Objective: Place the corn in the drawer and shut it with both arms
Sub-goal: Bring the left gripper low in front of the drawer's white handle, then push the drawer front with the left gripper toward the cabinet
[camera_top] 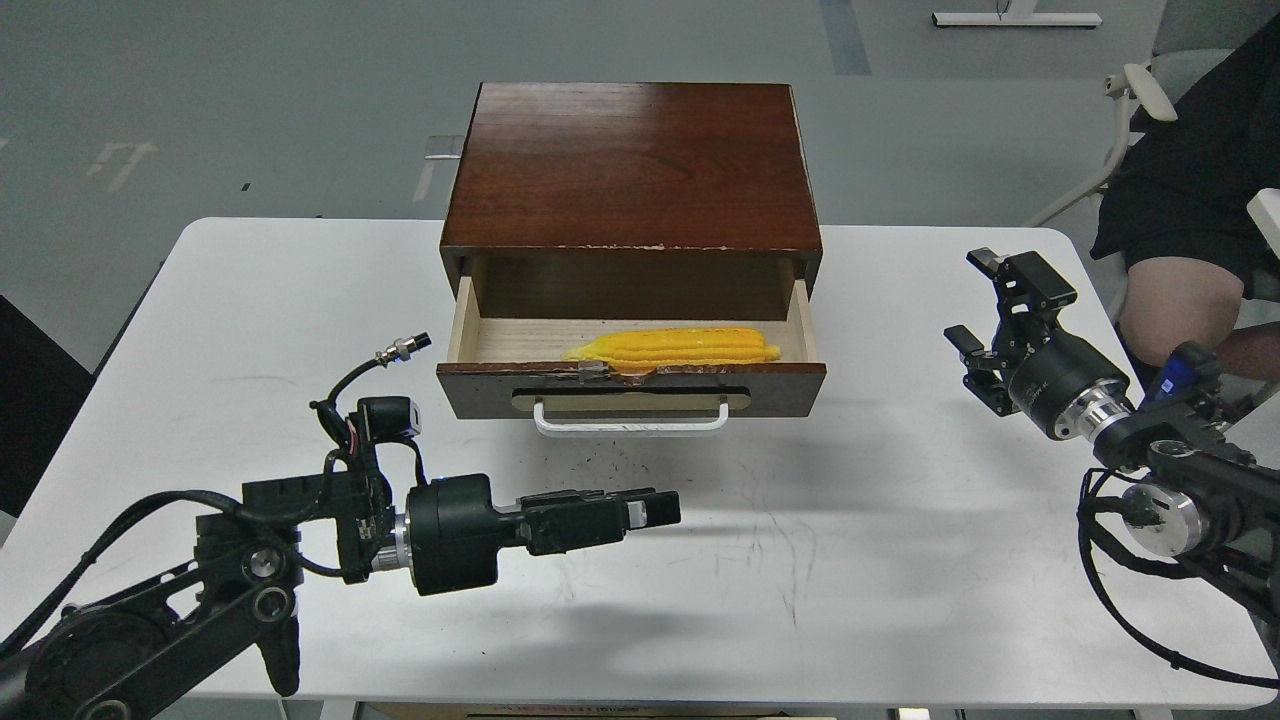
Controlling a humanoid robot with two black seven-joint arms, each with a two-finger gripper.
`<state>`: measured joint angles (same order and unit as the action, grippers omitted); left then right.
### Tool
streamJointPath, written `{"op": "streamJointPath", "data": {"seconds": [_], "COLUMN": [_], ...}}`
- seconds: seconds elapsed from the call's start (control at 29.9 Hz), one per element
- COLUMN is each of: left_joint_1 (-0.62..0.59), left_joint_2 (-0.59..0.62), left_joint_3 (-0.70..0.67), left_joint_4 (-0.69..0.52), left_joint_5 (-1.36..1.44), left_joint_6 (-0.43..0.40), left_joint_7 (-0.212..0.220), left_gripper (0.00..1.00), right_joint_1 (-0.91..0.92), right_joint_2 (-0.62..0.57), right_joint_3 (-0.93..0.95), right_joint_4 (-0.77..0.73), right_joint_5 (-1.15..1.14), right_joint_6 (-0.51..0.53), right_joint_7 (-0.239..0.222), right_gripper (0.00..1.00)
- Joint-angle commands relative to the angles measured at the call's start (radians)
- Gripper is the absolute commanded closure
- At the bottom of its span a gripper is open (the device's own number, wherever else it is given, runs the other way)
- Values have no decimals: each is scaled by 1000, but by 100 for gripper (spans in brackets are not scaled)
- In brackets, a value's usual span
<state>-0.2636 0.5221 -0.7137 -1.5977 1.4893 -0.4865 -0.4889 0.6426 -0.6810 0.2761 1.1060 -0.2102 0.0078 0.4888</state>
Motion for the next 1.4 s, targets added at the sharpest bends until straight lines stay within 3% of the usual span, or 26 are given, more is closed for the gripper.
{"op": "streamJointPath", "data": {"seconds": [0.0, 0.13, 0.43, 1.37], "left_joint_1": [4, 4, 1, -23], "left_joint_2": [-7, -8, -24, -25], "left_joint_3": [-4, -6, -10, -21], "left_joint_4": [27, 59, 139, 205], "left_joint_5": [-85, -116, -152, -156], "left_joint_6": [14, 48, 75, 88], "left_joint_7": [0, 33, 56, 64], "left_gripper": [100, 100, 100, 100], "right_joint_1": [-6, -8, -20, -20], "right_joint_2": [0, 0, 1, 1], "right_joint_3": [0, 0, 2, 9], "right_joint_4": [0, 0, 0, 0], "right_joint_5": [0, 0, 0, 0], "right_joint_6": [0, 0, 0, 0], "right_joint_7": [0, 0, 0, 0], "right_gripper": [0, 0, 0, 0]}}
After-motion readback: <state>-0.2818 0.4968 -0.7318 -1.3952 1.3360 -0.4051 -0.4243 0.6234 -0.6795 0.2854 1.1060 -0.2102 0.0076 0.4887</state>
